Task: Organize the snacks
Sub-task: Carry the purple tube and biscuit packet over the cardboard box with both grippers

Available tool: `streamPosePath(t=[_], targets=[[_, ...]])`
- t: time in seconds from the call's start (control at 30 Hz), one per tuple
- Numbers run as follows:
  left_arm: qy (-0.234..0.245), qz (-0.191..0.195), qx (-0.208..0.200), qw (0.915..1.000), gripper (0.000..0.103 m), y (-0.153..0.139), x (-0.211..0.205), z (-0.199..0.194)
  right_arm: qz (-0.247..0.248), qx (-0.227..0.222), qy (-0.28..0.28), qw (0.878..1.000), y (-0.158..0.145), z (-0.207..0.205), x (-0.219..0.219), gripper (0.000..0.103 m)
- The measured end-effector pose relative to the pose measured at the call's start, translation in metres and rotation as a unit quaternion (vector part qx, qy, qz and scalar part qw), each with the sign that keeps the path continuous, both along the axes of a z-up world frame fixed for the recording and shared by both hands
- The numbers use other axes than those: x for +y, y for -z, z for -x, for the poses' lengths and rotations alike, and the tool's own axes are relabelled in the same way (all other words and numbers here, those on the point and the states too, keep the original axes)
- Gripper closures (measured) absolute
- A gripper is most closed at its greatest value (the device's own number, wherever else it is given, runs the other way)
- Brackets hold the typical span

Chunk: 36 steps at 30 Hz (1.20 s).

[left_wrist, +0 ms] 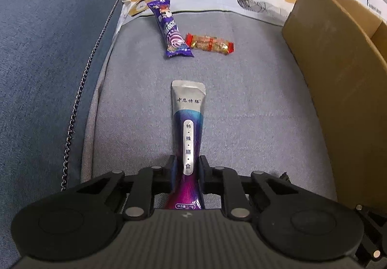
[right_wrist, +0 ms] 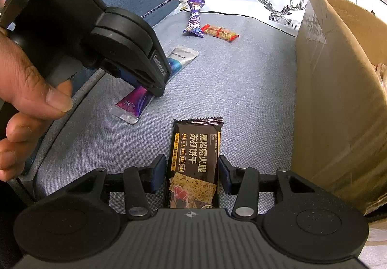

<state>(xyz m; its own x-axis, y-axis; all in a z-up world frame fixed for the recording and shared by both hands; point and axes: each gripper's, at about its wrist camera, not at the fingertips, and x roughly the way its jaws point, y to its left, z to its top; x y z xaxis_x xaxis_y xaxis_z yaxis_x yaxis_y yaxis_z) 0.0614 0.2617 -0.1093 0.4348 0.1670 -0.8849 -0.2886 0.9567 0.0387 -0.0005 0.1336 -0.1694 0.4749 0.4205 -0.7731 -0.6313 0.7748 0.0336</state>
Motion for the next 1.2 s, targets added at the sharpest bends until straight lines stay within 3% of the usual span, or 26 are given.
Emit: streamPosePath(t=[0.23, 0.53, 1.2], targets=[[-0.018, 0.004, -0.046, 0.9988, 0.086, -0.018, 0.001, 0.005, -0.027, -0.019, 0.018, 0.999, -0.01, 0.001, -0.01, 0.062], [-0.039, 0.01, -0.141, 0.9891, 0.086, -0.056, -0.001, 0.029, -0.065, -0.103, 0.025, 0.992, -0.038, 0.02, -0.026, 0.062], [-0.025, 0.012, -0.177, 0.9838, 0.086, -0.069, -0.014, 0.046, -0.093, -0.183, 0.043, 0.978, -0.086, 0.036, -0.045, 0.062]])
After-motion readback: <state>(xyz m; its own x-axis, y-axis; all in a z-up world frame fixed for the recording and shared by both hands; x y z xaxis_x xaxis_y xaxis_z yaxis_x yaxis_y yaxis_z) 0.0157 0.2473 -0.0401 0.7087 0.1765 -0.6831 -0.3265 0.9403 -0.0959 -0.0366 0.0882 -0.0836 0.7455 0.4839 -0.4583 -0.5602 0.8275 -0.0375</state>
